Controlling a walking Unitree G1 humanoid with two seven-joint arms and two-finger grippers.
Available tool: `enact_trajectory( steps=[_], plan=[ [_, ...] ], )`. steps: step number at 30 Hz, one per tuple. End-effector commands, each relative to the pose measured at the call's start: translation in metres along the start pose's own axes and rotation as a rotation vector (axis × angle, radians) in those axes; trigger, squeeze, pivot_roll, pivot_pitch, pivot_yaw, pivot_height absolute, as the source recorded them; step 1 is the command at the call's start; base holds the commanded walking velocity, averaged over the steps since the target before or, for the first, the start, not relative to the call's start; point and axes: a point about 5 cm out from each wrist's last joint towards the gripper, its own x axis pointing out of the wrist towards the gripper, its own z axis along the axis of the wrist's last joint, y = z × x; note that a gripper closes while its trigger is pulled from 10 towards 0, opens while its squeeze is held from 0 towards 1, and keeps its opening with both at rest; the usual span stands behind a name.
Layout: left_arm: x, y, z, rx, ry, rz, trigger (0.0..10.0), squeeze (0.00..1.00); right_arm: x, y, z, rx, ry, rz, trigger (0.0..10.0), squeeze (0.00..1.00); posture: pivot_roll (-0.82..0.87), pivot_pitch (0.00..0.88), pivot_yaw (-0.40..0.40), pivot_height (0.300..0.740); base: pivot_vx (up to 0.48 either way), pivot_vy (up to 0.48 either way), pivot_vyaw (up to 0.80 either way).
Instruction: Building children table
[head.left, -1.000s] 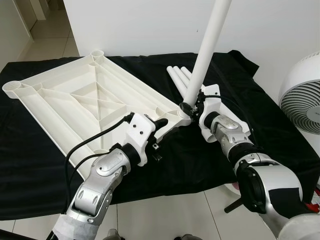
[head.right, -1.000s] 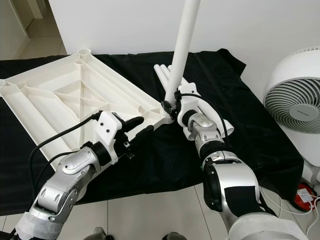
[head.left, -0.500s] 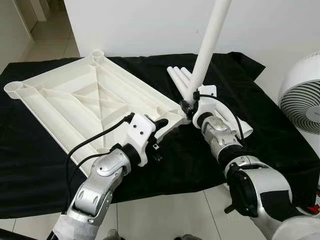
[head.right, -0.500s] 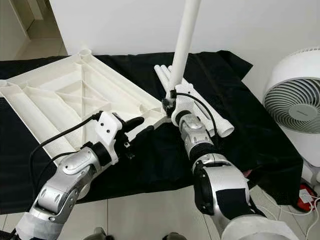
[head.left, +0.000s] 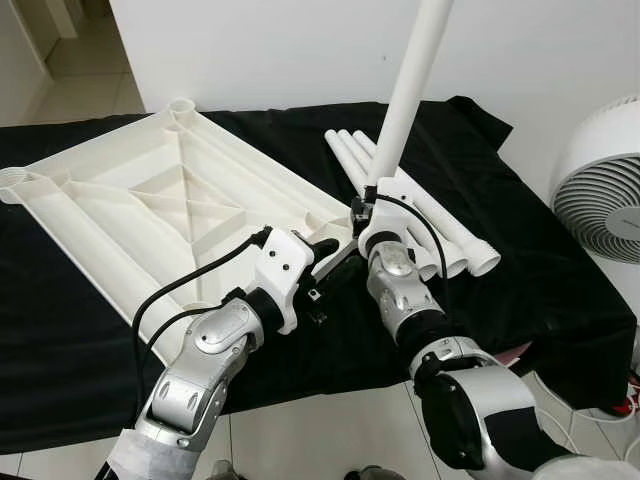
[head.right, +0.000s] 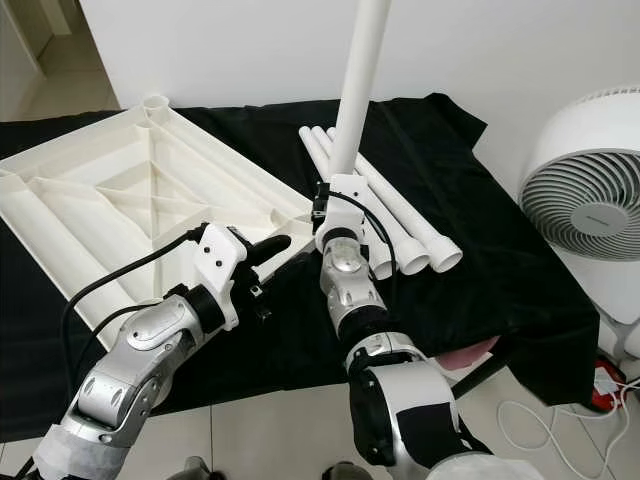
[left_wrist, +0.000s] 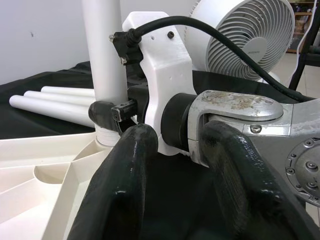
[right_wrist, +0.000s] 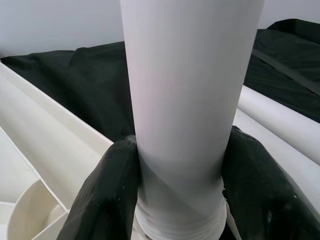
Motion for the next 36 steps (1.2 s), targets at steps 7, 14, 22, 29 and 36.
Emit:
enact_trajectory(
  steps=[7,14,22,29,36],
  plan=[
    [0.001,-0.002,-0.004,-0.007,0.012,0.009,10.0,0.0,-0.003,-0.006,-0.007,0.008,0.03,-0.02,10.0,1.0,-0.05,0.057,-0.005,0.74,0.0,0.0,0.0],
    [0.002,0.0,-0.003,-0.005,0.012,0.013,10.0,0.0,-0.004,-0.017,-0.001,0.037,-0.016,-0.003,10.0,1.0,-0.06,0.061,0.001,0.74,0.0,0.0,0.0],
    [0.004,0.0,-0.005,-0.002,0.021,0.009,10.0,0.0,-0.005,-0.026,-0.002,0.058,-0.013,0.038,10.0,1.0,-0.06,0.061,0.002,0.74,0.0,0.0,0.0],
    [0.016,0.003,-0.01,0.03,0.062,0.017,10.0,0.0,-0.018,-0.028,-0.013,0.014,0.013,0.188,10.0,0.0,-0.07,0.062,0.008,0.74,0.0,0.0,0.0],
    [0.023,0.006,-0.011,0.047,0.078,0.031,10.0,0.0,-0.019,-0.034,-0.007,-0.024,-0.019,0.219,10.0,0.0,-0.07,0.064,0.01,0.74,0.0,0.0,0.0]
  ],
)
